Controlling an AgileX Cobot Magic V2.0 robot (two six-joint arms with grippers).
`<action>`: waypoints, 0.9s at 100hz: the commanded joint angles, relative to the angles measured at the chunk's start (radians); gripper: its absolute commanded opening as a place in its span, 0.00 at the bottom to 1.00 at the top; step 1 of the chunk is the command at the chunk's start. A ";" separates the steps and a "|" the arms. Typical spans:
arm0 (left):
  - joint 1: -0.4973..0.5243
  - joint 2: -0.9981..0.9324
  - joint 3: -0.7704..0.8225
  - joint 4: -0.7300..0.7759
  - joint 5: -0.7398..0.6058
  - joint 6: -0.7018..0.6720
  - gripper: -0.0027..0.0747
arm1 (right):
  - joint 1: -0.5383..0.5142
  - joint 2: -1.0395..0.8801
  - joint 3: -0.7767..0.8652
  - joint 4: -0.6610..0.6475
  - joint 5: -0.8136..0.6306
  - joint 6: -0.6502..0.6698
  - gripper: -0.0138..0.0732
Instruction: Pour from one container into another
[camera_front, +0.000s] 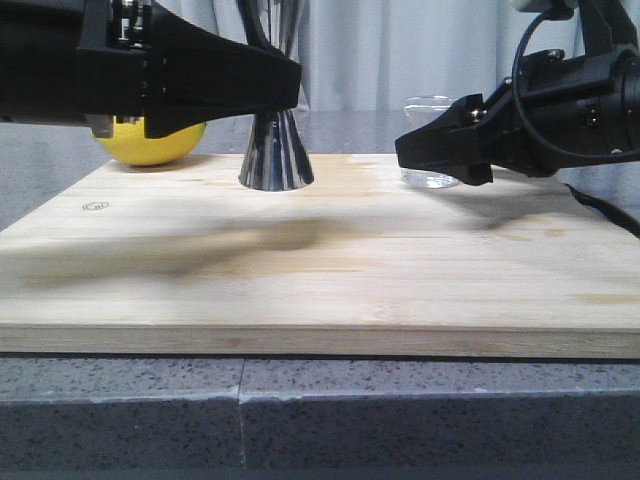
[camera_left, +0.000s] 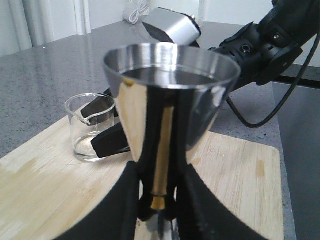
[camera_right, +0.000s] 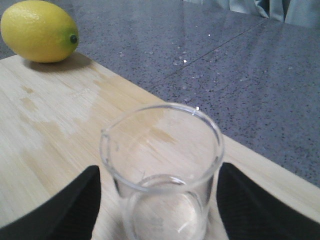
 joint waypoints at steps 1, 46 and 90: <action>0.005 -0.037 -0.029 -0.050 -0.080 -0.007 0.01 | -0.004 -0.042 -0.019 0.029 -0.082 -0.008 0.65; 0.005 -0.037 -0.029 -0.050 -0.080 -0.007 0.01 | -0.004 -0.073 -0.021 0.102 -0.142 -0.039 0.77; 0.005 -0.037 -0.029 -0.050 -0.080 -0.007 0.01 | -0.004 -0.220 -0.085 0.109 -0.140 -0.041 0.77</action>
